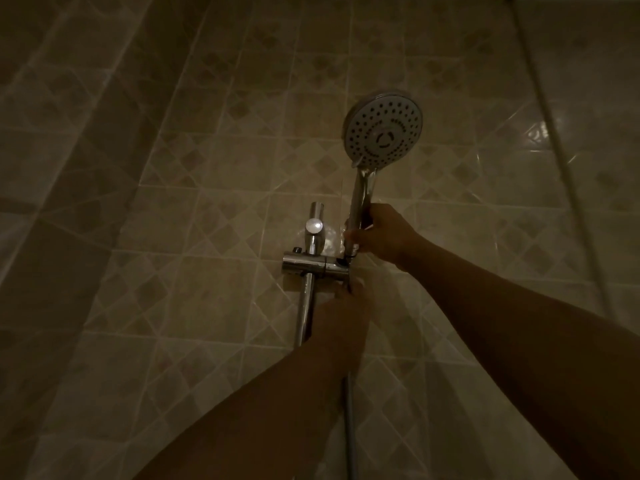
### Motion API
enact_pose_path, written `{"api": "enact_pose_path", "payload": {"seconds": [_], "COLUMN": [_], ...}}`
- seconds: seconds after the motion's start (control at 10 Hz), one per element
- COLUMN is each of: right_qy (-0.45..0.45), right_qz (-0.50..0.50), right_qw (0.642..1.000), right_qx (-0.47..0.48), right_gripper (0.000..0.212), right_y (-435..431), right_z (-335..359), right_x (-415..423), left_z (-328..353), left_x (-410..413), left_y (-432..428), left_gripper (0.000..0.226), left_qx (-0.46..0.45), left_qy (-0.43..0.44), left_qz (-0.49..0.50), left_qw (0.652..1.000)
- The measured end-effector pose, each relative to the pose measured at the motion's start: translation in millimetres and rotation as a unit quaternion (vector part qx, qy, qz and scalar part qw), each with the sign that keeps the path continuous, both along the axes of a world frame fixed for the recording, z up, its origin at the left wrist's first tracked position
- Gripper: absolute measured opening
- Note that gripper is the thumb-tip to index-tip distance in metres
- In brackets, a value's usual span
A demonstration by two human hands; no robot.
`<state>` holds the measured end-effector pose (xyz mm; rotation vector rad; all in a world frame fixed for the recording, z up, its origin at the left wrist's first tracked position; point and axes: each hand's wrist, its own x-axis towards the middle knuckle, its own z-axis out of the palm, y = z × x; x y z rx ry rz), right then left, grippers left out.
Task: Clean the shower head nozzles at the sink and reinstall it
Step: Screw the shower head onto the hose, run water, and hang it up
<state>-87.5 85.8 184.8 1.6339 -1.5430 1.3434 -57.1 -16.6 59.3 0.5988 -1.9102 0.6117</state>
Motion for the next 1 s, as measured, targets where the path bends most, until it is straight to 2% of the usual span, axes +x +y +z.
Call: {"api": "enact_pose_path", "payload": {"seconds": [0.1, 0.3, 0.4, 0.6, 0.8, 0.9, 1.0], "right_qy": [-0.014, -0.017, -0.017, -0.023, 0.016, -0.001, -0.003], "right_qz": [0.024, -0.047, -0.063, -0.061, -0.101, -0.118, -0.157], "right_qw": [1.000, 0.999, 0.998, 0.998, 0.993, 0.992, 0.988], "right_qx": [-0.013, 0.000, 0.008, 0.019, -0.063, -0.037, -0.006], "right_gripper": [0.022, 0.029, 0.036, 0.028, 0.026, 0.027, 0.019], "right_y": [-7, -23, -28, -29, -37, -36, -31], "right_z": [-2, -2, -4, -10, -27, -32, -55], "right_x": [-1, 0, 0, -3, -3, -1, -3], "left_z": [0, -16, -26, -35, -42, -49, -59], "left_x": [5, 14, 19, 22, 23, 29, 35], "left_y": [-4, -5, -3, 2, -3, -5, -3], "left_gripper": [0.048, 0.062, 0.056, 0.063, 0.058, 0.050, 0.045], "left_qx": [0.013, 0.051, 0.054, 0.063, 0.045, 0.044, 0.038], "left_qy": [-0.009, -0.016, -0.037, -0.043, -0.065, -0.079, -0.102], "left_qz": [0.012, -0.052, -0.041, -0.029, -0.017, -0.041, -0.056], "left_qw": [1.000, 0.997, 0.997, 0.997, 0.997, 0.995, 0.992]}}
